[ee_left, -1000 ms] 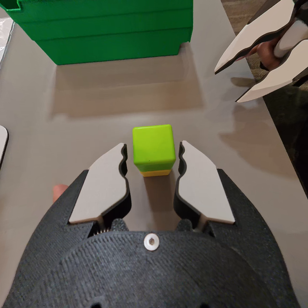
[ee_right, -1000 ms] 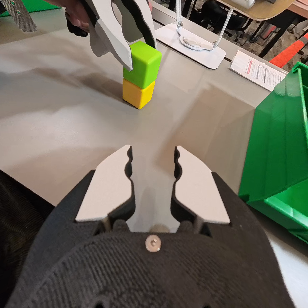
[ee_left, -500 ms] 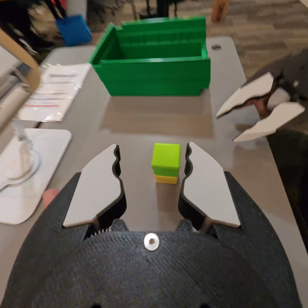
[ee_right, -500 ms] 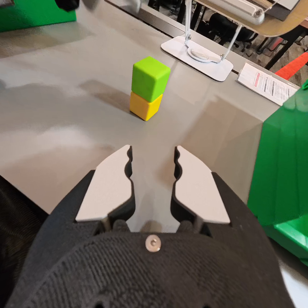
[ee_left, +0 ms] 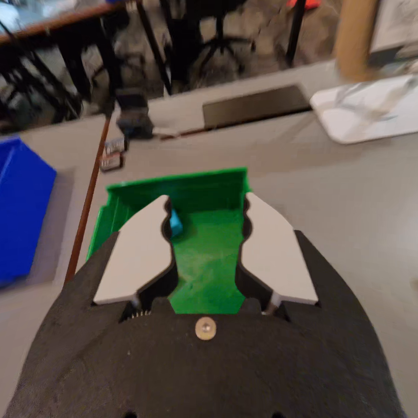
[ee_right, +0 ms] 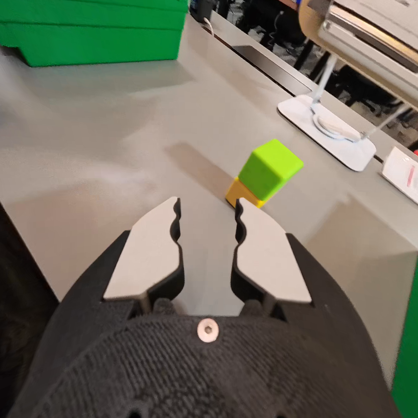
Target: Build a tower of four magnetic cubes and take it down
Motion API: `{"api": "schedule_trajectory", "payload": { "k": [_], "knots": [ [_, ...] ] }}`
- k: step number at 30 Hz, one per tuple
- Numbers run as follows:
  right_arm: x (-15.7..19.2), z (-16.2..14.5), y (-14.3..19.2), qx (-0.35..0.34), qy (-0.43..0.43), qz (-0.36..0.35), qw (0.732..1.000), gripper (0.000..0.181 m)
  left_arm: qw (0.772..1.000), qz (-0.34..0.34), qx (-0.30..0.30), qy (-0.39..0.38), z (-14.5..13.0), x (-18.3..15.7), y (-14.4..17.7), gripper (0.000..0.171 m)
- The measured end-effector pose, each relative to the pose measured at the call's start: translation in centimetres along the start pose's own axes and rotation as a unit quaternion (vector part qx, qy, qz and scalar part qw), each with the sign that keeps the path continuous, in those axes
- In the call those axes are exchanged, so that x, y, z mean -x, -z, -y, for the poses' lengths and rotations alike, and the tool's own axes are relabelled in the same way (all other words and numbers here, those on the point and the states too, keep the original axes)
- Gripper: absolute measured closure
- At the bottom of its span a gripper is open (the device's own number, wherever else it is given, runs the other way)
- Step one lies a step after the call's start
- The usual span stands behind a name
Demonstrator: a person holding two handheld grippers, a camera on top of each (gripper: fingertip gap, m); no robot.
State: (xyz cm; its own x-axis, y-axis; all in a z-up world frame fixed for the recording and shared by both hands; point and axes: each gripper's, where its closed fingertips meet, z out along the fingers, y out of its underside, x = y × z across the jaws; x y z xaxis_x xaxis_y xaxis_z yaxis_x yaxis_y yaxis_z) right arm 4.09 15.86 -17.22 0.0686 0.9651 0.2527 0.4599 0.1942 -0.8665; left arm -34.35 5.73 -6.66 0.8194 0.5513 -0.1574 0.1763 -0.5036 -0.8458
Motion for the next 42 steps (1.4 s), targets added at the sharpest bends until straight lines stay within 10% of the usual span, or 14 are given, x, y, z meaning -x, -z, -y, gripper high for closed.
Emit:
{"api": "schedule_trajectory", "payload": {
  "k": [6,16,21,27,34,42],
  "knots": [
    [3.7,2.3,-1.5,-0.021,0.051,0.05,0.997,0.135,0.986,0.059,0.113,0.106,-10.5,6.3,-2.4,0.108],
    [4.7,2.4,-2.2,-0.021,0.061,0.073,0.995,0.134,0.966,0.096,0.177,0.16,-16.3,8.2,-4.3,0.117],
    [4.1,2.1,-2.1,-0.017,0.054,0.066,0.996,0.134,0.968,0.047,0.157,0.189,-14.6,7.6,-3.7,0.122],
    [3.7,1.9,-2.0,-0.015,0.047,0.061,0.997,0.135,0.989,-0.04,0.028,0.142,-6.0,6.2,1.3,0.122],
    [2.5,1.7,-1.5,-0.022,0.018,0.048,0.998,0.137,0.964,-0.239,-0.119,-0.014,4.7,-6.5,8.4,0.122],
    [-1.0,0.2,0.1,-0.019,-0.058,0.015,0.998,0.138,0.867,-0.462,-0.083,-0.169,2.9,-26.6,9.6,0.121]
  ]
}}
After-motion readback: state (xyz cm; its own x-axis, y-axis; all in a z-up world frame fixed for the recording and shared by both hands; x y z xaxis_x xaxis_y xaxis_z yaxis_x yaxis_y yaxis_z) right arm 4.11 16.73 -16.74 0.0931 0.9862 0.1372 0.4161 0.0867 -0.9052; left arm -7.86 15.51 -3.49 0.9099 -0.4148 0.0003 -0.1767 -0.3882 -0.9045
